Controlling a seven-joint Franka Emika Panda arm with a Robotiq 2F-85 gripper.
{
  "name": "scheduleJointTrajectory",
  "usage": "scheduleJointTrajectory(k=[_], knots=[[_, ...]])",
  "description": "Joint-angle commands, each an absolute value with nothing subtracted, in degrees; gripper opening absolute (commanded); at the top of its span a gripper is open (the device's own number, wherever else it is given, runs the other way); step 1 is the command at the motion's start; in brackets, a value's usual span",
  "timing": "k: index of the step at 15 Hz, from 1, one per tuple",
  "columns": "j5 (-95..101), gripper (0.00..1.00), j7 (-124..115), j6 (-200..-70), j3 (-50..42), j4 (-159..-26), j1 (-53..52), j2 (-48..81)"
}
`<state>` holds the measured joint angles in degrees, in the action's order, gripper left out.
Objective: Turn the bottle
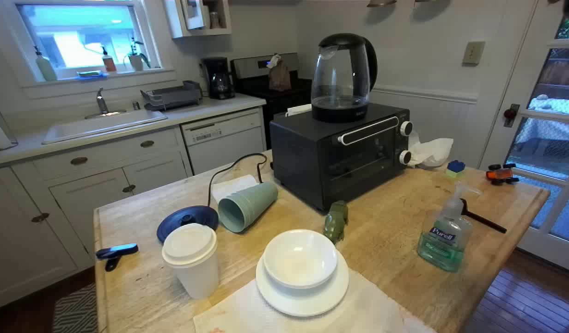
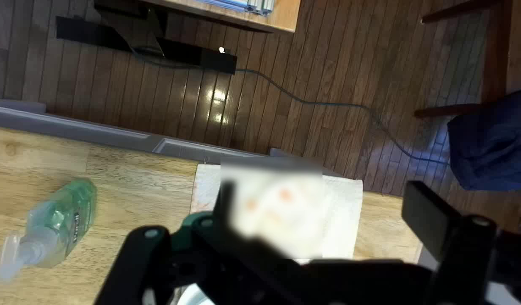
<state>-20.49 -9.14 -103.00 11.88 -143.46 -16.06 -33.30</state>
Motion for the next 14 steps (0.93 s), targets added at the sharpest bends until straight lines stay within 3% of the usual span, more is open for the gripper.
scheduleJointTrajectory(k=[1,9,14], knots=[[-20.8,1.00,-8.8,-102.8,12.5,-143.4,-15.3,-33.4],[-20.8,1.00,-8.8,-102.8,12.5,-143.4,-15.3,-33.4],[-8.1,1.00,-10.4,-101.1,13.9,-146.5,-11.0,-30.0]])
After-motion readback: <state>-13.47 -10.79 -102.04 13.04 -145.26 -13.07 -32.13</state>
